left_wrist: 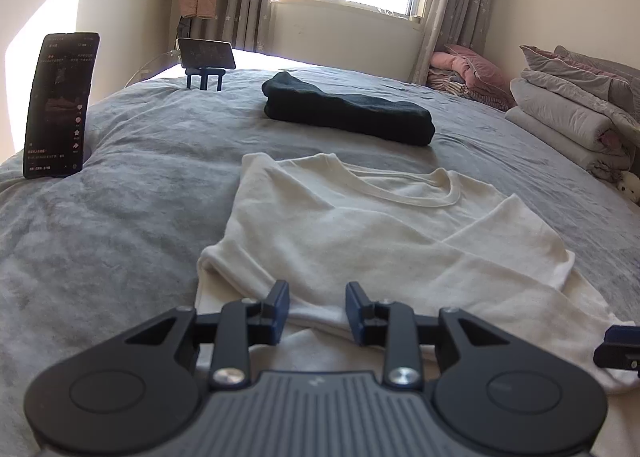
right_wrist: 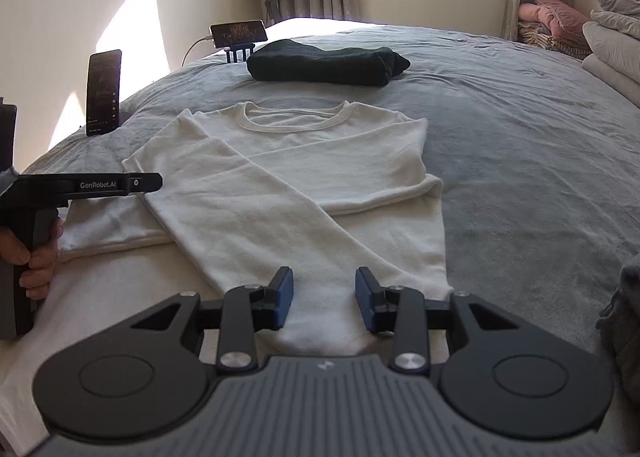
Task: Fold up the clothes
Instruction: 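Withdraw both open grippers and move them toward the sweatshirt hem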
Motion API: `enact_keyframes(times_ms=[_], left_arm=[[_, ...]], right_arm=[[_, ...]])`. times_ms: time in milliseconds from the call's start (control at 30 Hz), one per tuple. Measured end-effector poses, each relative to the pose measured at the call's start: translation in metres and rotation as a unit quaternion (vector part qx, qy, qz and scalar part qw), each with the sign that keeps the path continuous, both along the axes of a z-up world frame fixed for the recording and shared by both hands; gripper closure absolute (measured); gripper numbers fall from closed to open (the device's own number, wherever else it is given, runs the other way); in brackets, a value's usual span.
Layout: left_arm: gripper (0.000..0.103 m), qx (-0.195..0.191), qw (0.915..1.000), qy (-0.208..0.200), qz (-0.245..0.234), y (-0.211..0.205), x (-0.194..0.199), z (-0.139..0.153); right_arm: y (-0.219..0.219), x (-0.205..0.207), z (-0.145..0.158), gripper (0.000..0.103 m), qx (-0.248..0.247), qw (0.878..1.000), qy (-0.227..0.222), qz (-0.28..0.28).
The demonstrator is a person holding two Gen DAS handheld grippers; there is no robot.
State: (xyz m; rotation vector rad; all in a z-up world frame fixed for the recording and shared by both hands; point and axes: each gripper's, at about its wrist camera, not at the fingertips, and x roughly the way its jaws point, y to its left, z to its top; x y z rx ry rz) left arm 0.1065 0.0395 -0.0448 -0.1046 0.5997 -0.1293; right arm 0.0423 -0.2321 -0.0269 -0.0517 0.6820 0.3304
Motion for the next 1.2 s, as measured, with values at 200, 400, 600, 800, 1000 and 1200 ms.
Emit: enact_keyframes(times_ms=[200,400,600,800,1000,1200], left_arm=[[0.071,-0.008,1.0000,-0.001,0.001,0.002,0.000,-0.001],[0.070,-0.021,0.9997,-0.013,0.006,0.005,-0.008,0.005],[0.068,-0.071,0.9959,-0.039,-0.041,0.008,-0.049,0.022],[0.067,-0.042,0.9889,-0.031,-0.139,-0.015,-0.095,0.016],[0.063,-0.009,0.9761,-0.014,-0.217,-0.033,-0.131,0.002],[0.060,0.035,0.9717,-0.026,-0.232,-0.037,-0.167,-0.003]], right_arm=[[-0.016,-0.024,-0.001,0.076,-0.020,1.000,-0.005,0.012],[-0.028,-0.043,0.002,0.077,-0.044,0.999,-0.002,0.011],[-0.041,-0.055,0.013,0.076,-0.031,0.999,-0.025,-0.006],[-0.022,-0.065,0.017,0.072,-0.017,0.998,-0.043,0.043],[0.020,-0.084,0.004,0.070,-0.035,0.990,-0.028,0.135],[0.032,-0.108,-0.005,0.066,-0.065,0.986,-0.030,0.152]])
